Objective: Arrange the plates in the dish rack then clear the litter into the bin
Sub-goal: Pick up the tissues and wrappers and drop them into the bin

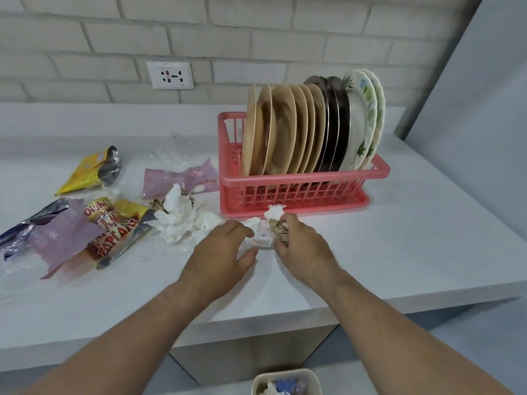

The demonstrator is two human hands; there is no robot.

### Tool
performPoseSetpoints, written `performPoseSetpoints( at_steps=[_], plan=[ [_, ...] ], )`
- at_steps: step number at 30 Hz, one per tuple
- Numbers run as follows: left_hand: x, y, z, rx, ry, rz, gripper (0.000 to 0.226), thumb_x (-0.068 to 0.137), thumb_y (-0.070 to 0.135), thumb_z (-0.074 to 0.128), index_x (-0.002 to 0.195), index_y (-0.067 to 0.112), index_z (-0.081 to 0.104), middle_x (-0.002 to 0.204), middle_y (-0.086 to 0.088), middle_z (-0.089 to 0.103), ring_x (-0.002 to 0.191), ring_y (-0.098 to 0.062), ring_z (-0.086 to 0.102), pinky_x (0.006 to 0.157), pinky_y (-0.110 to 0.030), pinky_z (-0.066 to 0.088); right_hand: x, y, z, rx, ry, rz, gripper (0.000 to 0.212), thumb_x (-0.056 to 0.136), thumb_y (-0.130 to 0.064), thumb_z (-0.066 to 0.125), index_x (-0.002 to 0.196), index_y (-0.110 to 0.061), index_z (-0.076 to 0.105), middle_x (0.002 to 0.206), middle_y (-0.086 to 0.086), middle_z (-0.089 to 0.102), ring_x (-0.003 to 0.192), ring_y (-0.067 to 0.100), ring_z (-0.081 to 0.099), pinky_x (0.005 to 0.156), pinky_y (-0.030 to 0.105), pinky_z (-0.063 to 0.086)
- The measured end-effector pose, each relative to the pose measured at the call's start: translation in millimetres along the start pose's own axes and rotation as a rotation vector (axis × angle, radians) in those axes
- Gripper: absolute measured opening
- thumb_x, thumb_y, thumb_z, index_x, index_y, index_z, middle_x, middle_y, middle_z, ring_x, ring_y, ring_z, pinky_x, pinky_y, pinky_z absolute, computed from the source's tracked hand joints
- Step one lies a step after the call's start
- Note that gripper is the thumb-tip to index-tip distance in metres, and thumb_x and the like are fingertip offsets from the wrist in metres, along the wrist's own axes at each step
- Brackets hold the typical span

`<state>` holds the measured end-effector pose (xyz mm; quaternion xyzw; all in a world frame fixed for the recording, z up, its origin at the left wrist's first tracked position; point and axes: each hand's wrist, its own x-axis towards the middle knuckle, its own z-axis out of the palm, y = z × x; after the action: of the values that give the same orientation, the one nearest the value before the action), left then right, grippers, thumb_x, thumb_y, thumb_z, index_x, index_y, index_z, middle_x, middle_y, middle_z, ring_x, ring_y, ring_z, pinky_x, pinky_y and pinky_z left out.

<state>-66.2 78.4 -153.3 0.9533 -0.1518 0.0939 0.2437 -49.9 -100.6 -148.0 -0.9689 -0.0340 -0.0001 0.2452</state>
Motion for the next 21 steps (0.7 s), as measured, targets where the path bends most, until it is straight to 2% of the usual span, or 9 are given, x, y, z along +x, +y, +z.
performPoseSetpoints(
  at_steps=[4,7,9,11,14,16,19,21],
  plan=[
    [14,2,8,0.031,0.068,0.011,0.028,0.086,0.029,0.065,0.112,0.019,0.064,0.112,0.007,0.059,0.101,-0.014,0.054,0.083,-0.020,0.040,0,14,-7,0.069,-0.004,-0.058,0.026,0.092,-0.026,0.051,0.117,-0.022,0.044,0.106,-0.005,0.062,0.090,0.019,0.056,0.076,0.034,0.048],
    [30,10,11,0.046,0.130,0.058,0.025,0.083,0.025,0.067,0.107,0.017,0.066,0.108,0.005,0.061,0.098,-0.018,0.055,0.085,-0.027,0.044,-3,26,-20,0.065,-0.017,-0.074,0.013,0.090,-0.027,0.052,0.099,-0.020,0.046,0.090,-0.006,0.059,0.082,0.020,0.053,0.070,0.035,0.046],
    [43,20,12,0.070,0.115,0.082,0.028,0.085,0.029,0.064,0.111,0.018,0.064,0.111,0.005,0.060,0.101,-0.019,0.053,0.088,-0.033,0.045,-5,35,-28,0.066,-0.011,-0.053,0.014,0.089,-0.029,0.053,0.090,-0.018,0.044,0.084,-0.004,0.058,0.079,0.020,0.054,0.070,0.038,0.048],
    [56,32,15,0.118,0.051,0.079,0.037,0.087,0.037,0.059,0.121,0.021,0.058,0.119,0.004,0.058,0.108,-0.020,0.050,0.093,-0.036,0.042,-8,44,-34,0.085,-0.004,-0.039,0.018,0.090,-0.028,0.054,0.081,-0.018,0.041,0.076,-0.005,0.054,0.071,0.017,0.050,0.064,0.035,0.044],
    [76,47,26,0.297,-0.038,0.058,0.045,0.088,0.044,0.055,0.129,0.024,0.049,0.126,0.002,0.056,0.116,-0.022,0.049,0.101,-0.040,0.039,-16,58,-39,0.146,-0.020,-0.005,0.029,0.090,-0.024,0.054,0.070,-0.021,0.035,0.068,-0.007,0.046,0.064,0.015,0.044,0.060,0.032,0.039],
    [85,52,37,0.414,-0.076,0.033,0.042,0.088,0.036,0.057,0.127,0.023,0.048,0.124,-0.001,0.058,0.114,-0.024,0.051,0.101,-0.042,0.039,-21,67,-41,0.229,-0.024,0.032,0.028,0.089,-0.020,0.054,0.068,-0.018,0.035,0.071,-0.004,0.048,0.075,0.019,0.054,0.065,0.035,0.046],
    [90,55,48,0.548,-0.077,0.031,0.037,0.087,0.015,0.055,0.124,0.018,0.051,0.119,-0.004,0.059,0.108,-0.025,0.054,0.098,-0.043,0.041,-28,76,-43,0.294,-0.034,0.050,0.019,0.088,-0.014,0.053,0.074,-0.012,0.041,0.088,-0.003,0.051,0.097,0.009,0.061,0.079,0.035,0.053],
    [90,56,51,0.595,-0.058,0.087,0.034,0.088,0.009,0.052,0.121,0.017,0.053,0.116,-0.004,0.060,0.105,-0.024,0.054,0.096,-0.042,0.041,-30,81,-46,0.275,-0.015,0.058,0.016,0.087,-0.013,0.052,0.075,-0.013,0.042,0.088,-0.004,0.051,0.090,0.008,0.059,0.077,0.031,0.051]
  ],
)
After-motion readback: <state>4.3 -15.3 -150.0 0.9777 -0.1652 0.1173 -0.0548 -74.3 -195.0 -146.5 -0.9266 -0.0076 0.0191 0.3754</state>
